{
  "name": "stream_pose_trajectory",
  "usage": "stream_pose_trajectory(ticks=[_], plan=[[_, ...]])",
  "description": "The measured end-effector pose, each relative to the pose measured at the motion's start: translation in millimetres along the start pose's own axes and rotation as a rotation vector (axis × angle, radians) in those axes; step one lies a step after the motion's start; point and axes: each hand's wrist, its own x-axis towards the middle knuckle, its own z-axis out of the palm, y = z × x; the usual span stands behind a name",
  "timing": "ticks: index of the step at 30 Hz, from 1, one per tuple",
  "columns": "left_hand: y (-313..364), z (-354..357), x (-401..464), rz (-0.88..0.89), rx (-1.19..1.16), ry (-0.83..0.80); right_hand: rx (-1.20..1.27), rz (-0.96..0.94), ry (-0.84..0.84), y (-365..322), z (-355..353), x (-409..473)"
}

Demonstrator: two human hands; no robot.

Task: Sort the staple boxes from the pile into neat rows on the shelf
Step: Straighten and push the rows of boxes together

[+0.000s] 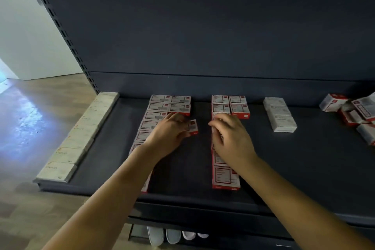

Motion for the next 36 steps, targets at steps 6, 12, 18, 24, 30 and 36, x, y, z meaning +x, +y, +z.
stream_pose_trajectory(ticks=[6,12,18,24,30,36], plan=[[-19.6,10.4,21.2,-0.033,0.084,-0.13,-0.042,0.054,0.029,-9.8,7.5,5.0],[-34.0,14.8,27.9,-0.107,0.053,-0.178,-0.027,0.031,0.028,-13.1,11.6,10.4],[-43.2,6.6,31.5,-0.152,0.044,-0.127,-0.023,0.037,0.0,-15.0,21.7,12.4],[-40.5,2.8,36.0,-0.089,0.09,-0.276,-0.023,0.039,-0.004,-16.6,25.3,14.2],[-39.1,1.6,34.8,-0.084,0.129,-0.277,-0.008,0.034,0.0,-16.8,22.0,16.0],[3.0,-7.0,23.5,-0.126,0.155,-0.222,0.065,0.102,-0.081,-5.6,12.3,0.6]])
